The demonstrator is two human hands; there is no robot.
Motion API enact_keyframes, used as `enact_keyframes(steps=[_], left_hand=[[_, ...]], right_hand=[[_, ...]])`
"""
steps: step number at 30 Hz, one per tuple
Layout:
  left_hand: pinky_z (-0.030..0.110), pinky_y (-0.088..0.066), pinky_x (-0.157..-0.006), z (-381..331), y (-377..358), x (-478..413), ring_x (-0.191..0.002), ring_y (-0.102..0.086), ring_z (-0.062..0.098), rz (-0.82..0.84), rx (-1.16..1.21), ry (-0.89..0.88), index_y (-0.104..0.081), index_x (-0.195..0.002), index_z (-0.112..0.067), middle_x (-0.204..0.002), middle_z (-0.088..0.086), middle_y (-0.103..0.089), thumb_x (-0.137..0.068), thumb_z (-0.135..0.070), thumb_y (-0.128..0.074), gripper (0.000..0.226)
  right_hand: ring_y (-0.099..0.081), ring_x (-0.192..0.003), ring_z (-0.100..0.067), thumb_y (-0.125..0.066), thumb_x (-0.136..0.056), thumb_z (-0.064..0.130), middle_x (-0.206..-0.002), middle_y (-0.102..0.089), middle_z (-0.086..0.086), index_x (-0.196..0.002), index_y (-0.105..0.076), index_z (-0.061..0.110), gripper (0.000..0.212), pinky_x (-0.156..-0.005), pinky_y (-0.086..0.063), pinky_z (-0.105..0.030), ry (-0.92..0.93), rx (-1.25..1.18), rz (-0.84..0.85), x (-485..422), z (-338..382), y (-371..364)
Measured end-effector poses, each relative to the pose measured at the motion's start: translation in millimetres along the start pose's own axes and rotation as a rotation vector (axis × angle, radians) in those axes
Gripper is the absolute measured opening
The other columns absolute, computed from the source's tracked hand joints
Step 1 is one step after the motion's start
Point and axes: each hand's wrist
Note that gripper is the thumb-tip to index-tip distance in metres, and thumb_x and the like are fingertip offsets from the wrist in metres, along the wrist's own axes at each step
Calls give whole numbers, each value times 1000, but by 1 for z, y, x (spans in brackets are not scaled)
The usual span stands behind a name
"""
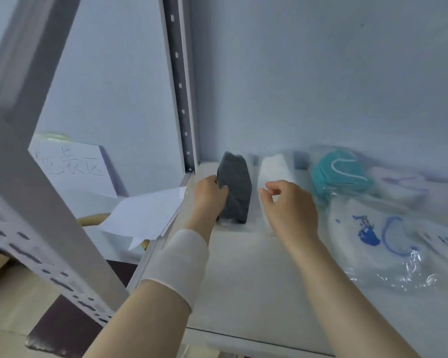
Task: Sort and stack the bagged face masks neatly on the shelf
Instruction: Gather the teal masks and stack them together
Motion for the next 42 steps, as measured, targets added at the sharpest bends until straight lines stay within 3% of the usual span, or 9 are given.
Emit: enact_keyframes(steps=[4,7,10,17,21,26,29,35,42], left_hand=[[37,-29,-100,-5,-8,-2,-119,-41,33,-5,-293,-9,-54,-115,-5,-122,17,-54,-96,-23,-41,30],[37,-27,-104,-14,-8,7,-130,-29,34,-66,-282,4,-46,-130,-8,-139,15,-40,-98,-23,-39,36],[35,-22,-108,-31,-5,30,-134,-24,28,-190,-230,-147,-34,-144,-17,-148,6,-32,-99,-23,-41,46],[36,-14,-113,-114,-46,132,-143,-15,24,-95,-401,-528,-19,-150,-21,-156,2,-19,-100,-31,-38,54],[33,-14,-112,-180,-80,216,-141,-19,23,-91,-425,-702,-20,-150,-20,-154,2,-25,-99,-32,-37,54],[34,-19,-109,-267,-135,348,-137,-25,23,-125,-416,-910,-23,-149,-20,-148,3,-33,-99,-32,-37,53],[33,-18,-109,-326,-164,424,-138,-23,22,-111,-385,-1091,-23,-149,-20,-149,2,-32,-100,-33,-36,53],[26,-20,-106,-459,-176,528,-135,-28,16,-149,-229,-1326,-25,-148,-24,-144,-4,-38,-99,-36,-37,52],[30,-25,-106,-581,-156,531,-130,-37,20,-330,-200,-1338,-35,-145,-22,-140,0,-45,-98,-36,-42,50]], right_hand=[[-50,-108,-26,-48,-94,32,-116,-63,0,-118,-62,17,30,-83,-38,-30,53,52,-40,-3,-6,0],[-46,-108,-25,-47,-96,31,-120,-60,-3,-122,-58,17,32,-85,-37,-29,102,125,-45,-6,-15,4],[-44,-113,-24,-46,-96,33,-125,-54,-5,-126,-54,17,35,-93,-37,-31,146,198,-47,-6,-26,20],[-48,-114,-34,-55,-91,22,-124,-54,-14,-120,-58,8,33,-94,-37,-41,146,321,-224,22,-92,125],[-49,-114,-35,-58,-89,19,-121,-55,-13,-118,-60,8,31,-91,-38,-42,152,366,-332,70,-156,225],[-61,-99,-38,-70,-80,11,-107,-64,-15,-106,-66,3,27,-80,-49,-45,194,469,-451,165,-262,358],[-61,-96,-37,-71,-78,9,-104,-65,-13,-104,-67,6,26,-79,-50,-46,85,468,-529,224,-322,443],[-60,-95,-39,-69,-80,10,-104,-65,-15,-106,-66,4,27,-79,-48,-44,-3,465,-716,249,-380,599],[-50,-114,-29,-58,-89,21,-119,-58,-9,-118,-59,9,31,-91,-39,-38,138,436,-841,192,-379,716]])
Point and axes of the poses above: each hand's wrist, its own x-axis away from the middle knuckle, its own y-axis out of the back of the hand, z = x × y
